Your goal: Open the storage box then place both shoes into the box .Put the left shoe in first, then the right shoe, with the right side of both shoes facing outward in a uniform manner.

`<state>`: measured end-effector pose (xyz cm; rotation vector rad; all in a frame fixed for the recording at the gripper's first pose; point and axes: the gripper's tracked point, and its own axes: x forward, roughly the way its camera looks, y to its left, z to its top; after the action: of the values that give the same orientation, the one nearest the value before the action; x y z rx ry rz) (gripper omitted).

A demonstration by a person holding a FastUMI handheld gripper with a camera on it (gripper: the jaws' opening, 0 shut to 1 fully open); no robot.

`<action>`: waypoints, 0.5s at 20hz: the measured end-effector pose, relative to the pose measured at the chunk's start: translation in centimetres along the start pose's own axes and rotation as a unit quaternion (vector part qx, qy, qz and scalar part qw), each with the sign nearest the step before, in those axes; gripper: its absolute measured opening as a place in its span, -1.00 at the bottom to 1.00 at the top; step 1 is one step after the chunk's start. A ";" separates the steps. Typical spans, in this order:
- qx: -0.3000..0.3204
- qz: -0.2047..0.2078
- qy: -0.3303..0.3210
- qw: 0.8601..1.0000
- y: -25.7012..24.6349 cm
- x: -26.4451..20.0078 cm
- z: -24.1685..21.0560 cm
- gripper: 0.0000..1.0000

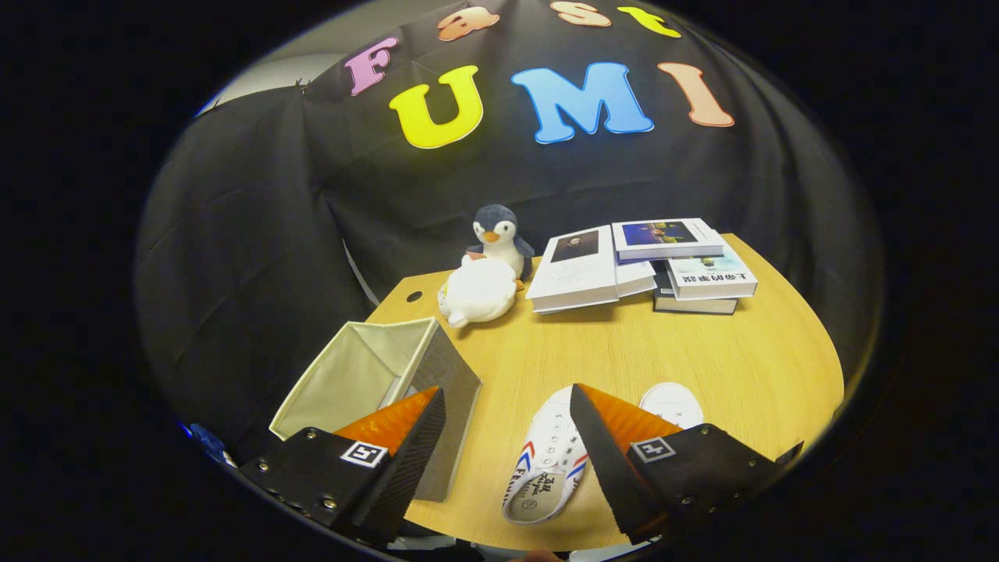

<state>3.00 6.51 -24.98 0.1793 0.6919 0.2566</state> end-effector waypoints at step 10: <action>0.010 -0.035 0.092 0.995 -4.6 3.0 -7.4 0.96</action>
<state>1.26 3.58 -33.55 0.1513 0.8814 0.2004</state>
